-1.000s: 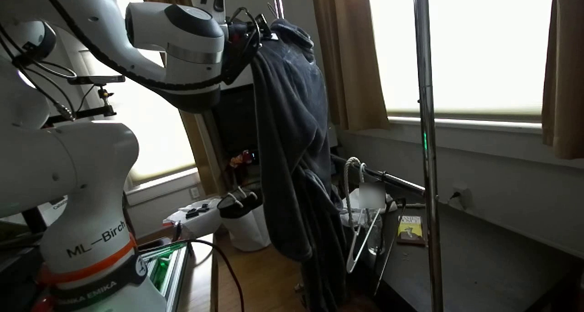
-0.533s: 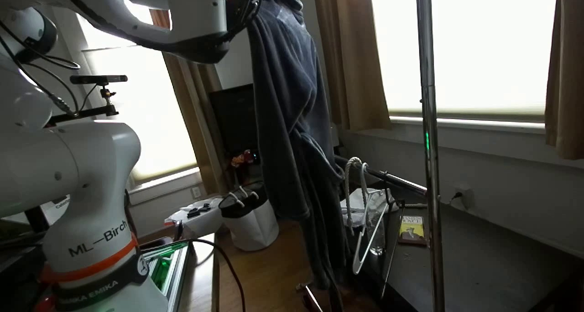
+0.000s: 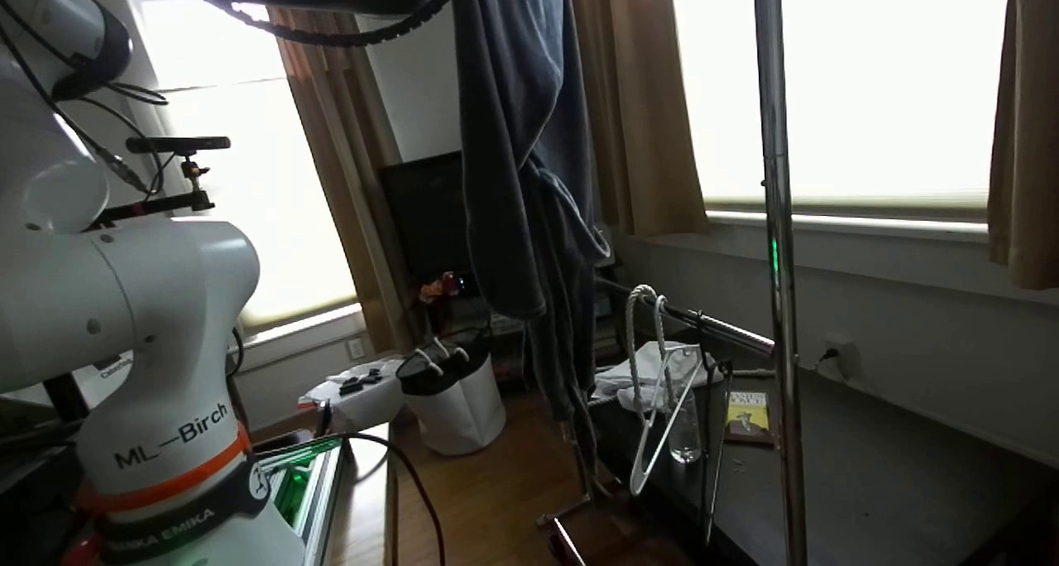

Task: Move the hanger with the rob to the top rod

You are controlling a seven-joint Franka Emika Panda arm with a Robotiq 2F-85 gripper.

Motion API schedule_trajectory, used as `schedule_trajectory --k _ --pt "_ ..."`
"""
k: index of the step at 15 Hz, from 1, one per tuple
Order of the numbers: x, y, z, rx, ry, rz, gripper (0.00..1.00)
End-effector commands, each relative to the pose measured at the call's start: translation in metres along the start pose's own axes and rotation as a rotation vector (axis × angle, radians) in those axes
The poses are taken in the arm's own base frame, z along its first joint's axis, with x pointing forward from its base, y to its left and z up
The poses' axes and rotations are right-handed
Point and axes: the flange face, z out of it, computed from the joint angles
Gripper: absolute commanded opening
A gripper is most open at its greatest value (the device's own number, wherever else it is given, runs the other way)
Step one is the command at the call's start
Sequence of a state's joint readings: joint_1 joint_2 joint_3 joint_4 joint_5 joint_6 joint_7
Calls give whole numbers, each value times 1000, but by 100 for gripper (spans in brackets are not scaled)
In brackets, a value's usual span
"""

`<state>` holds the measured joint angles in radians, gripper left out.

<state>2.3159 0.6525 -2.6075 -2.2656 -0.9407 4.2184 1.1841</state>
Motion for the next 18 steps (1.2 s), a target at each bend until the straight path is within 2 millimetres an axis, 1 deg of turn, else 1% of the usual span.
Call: schedule_trajectory --k 1,2,3,4,5,6,7,8,9,11,12,14,17,18 --pt "36 44 6 -41 107 142 2" --pt "41 58 -7 -43 109 176 2" --pt "46 70 6 -55 120 222 2" --pt "49 84 3 -68 121 264 2" --pt "49 97 -9 -66 104 298 2" --pt "49 107 2 -73 93 336 2" --pt "47 116 -2 -77 71 363 2" --pt "42 119 -4 -76 34 381 2" --pt "36 118 0 -65 3 391 2" --pt "16 100 9 -19 -68 410 2" --pt "10 92 13 -5 -89 422 2" --pt "5 86 17 11 -110 429 2" --pt "-2 71 23 46 -148 423 2" --pt "-5 66 25 51 -166 416 34"
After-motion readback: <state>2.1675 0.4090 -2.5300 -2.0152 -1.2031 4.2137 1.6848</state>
